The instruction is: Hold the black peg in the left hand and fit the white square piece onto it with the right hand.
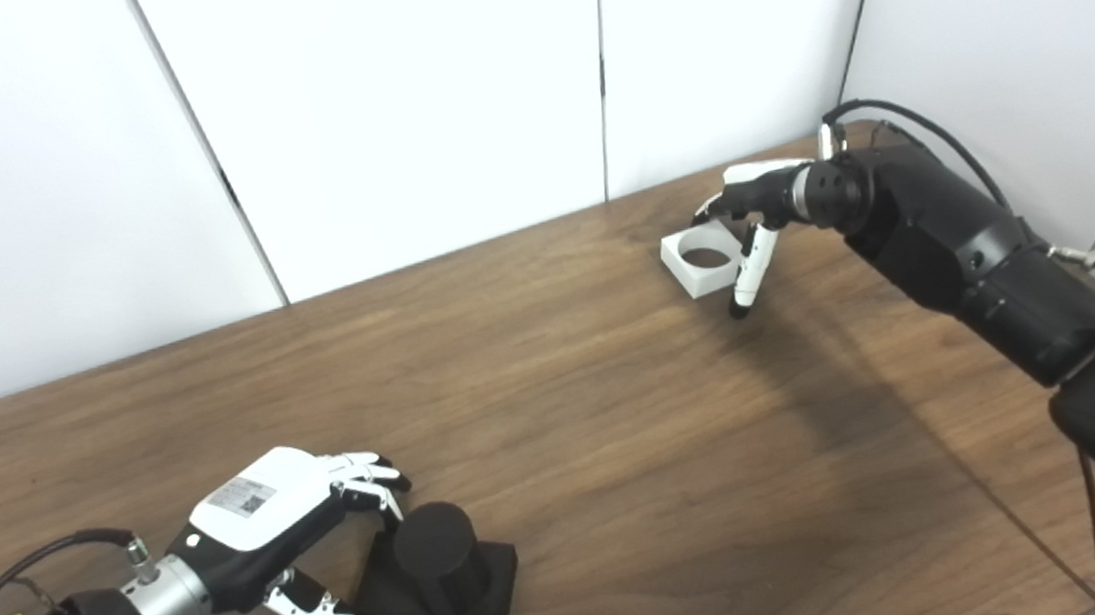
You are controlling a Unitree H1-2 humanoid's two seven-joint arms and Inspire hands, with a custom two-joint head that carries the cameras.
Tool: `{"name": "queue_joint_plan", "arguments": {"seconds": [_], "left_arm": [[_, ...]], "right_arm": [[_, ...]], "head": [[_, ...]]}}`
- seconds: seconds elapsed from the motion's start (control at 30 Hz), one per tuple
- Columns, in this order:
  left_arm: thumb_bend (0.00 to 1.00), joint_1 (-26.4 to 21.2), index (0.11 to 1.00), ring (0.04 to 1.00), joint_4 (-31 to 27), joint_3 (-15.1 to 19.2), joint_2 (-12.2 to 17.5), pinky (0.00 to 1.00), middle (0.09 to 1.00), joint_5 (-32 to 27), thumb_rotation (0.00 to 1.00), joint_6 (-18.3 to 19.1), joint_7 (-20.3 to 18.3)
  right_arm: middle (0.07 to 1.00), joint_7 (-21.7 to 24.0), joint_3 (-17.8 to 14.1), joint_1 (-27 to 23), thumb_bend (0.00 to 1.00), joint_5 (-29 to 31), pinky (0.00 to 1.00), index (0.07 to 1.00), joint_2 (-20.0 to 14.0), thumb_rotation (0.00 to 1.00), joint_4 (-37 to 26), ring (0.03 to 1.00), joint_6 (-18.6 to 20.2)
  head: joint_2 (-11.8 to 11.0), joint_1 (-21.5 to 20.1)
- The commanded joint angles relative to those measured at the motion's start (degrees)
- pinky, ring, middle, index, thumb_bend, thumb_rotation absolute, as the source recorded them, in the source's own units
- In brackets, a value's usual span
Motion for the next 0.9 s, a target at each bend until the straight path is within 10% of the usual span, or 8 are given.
{"name": "queue_joint_plan", "arguments": {"seconds": [0.0,0.87], "left_arm": [[0.52,2.1,0.489,0.892,0.5,-1.4,2.8,0.81,0.836,3.4,0.07,1.3,-4.1],[0.52,2.6,0.488,0.875,-4.0,-1.5,3.3,0.78,0.828,1.5,0.06,5.0,-6.7]], "right_arm": [[0.977,-2.5,-0.9,-2.9,0.89,-0.5,0.77,0.901,-0.9,0.19,0.7,0.938,-1.0],[0.876,-16.3,-0.7,-1.8,0.71,-0.4,0.79,0.683,2.0,0.07,6.6,0.882,-6.8]], "head": [[0.1,0.1],[1.3,1.6]]}}
